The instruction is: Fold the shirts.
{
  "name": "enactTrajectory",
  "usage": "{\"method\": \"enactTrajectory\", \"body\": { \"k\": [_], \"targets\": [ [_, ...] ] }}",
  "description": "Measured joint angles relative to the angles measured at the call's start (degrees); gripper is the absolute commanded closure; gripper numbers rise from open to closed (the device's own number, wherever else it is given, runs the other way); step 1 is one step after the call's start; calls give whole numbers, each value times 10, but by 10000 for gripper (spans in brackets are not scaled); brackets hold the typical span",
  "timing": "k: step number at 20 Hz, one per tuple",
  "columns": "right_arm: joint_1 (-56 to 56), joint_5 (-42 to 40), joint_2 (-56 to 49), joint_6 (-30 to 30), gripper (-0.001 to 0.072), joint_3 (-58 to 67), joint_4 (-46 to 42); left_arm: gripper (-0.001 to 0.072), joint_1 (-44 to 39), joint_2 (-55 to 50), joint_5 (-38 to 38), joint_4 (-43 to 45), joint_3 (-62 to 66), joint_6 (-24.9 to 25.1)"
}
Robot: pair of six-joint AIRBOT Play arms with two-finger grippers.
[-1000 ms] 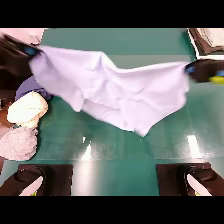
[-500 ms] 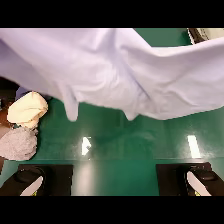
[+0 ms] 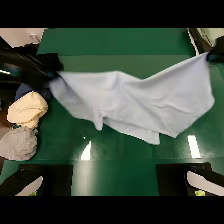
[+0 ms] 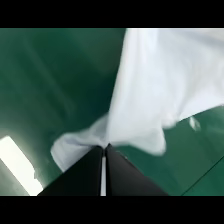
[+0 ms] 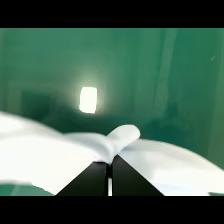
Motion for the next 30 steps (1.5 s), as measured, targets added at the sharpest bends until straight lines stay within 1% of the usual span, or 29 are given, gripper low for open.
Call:
{"method": "enactTrajectory", "body": {
  "k": [2, 4, 5, 6, 7, 8, 10, 11, 13, 14, 20, 26, 27, 29, 30],
  "targets": [
    [0, -28, -40, -14, 698, -39, 25, 684, 0, -32, 35, 1, -73, 3],
    [0, -75, -68, -22, 695, -77, 41, 684, 0, -63, 66, 3, -118, 5],
    [0, -107, -78, -25, 585, -96, 47, 683, 0, -77, 81, 3, -131, 6],
    [0, -138, -85, -30, 257, -111, 51, 684, 0, -86, 93, 3, -141, 6],
    [0, -167, -90, -35, 178, -124, 54, 683, 0, -93, 109, 3, -148, 6],
    [-2, -189, -93, -41, 179, -131, 58, 683, 0, -98, 121, 3, -153, 6],
    [-12, -209, -95, -54, 182, -136, 61, 684, 0, -105, 139, 4, -159, 7],
    [-21, -209, -92, -63, 183, -139, 61, 683, 0, -107, 144, 6, -161, 7],
    [-45, -201, -74, -80, 228, -158, 61, 683, 0, -109, 148, 15, -163, 7],
    [-60, -193, -61, -86, 232, -177, 61, 683, 0, -110, 151, 19, -164, 7],
    [-157, -153, 9, -137, 232, -368, 63, 683, 28, -112, 161, 26, -165, -3],
    [-203, -163, 1, -180, 232, -534, 84, 683, 47, -112, 162, 19, -165, -14],
    [-205, -170, -6, -187, 255, -553, 96, 683, 47, -112, 162, 19, -165, -15],
    [-208, -181, -17, -199, 277, -582, 120, 683, 49, -112, 162, 18, -165, -16],
    [-209, -184, -21, -203, 353, -593, 136, 683, 49, -112, 162, 17, -165, -16]
  ]
}}
